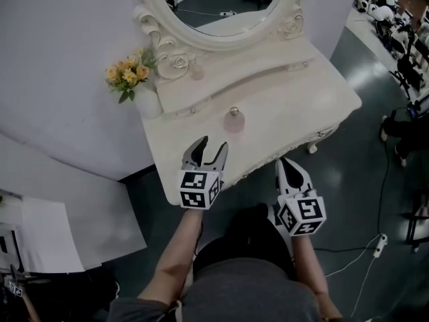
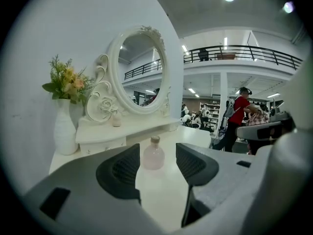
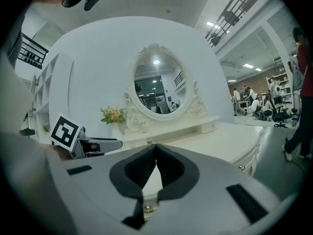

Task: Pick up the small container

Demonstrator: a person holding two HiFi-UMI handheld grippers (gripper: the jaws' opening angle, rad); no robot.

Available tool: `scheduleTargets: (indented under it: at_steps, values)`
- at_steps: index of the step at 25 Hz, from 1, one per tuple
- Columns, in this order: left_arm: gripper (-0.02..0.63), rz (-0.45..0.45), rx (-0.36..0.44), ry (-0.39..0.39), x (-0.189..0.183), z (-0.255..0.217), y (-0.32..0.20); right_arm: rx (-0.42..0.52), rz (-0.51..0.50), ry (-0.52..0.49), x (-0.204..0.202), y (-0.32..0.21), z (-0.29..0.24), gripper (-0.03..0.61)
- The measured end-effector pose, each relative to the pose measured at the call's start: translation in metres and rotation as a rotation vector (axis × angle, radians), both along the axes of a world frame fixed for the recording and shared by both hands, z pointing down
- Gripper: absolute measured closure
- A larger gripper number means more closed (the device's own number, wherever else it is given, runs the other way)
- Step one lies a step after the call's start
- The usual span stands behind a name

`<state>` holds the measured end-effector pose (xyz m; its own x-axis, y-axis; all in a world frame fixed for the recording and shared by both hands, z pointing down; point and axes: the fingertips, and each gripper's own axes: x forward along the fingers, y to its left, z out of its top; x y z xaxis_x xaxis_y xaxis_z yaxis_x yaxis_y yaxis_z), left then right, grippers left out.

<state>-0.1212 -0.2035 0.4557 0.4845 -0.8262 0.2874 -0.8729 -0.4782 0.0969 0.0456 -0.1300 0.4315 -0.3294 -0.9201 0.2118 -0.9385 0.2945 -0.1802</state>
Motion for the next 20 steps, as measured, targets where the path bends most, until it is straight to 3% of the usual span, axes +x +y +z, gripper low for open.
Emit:
scheduleTargets:
  at_steps: [20]
  values:
    - [0.396, 0.009, -0.072, -0.040, 0.046, 0.030, -0.084, -0.017, -0.036, -0.005, 0.035, -0.089, 0.004, 0.575]
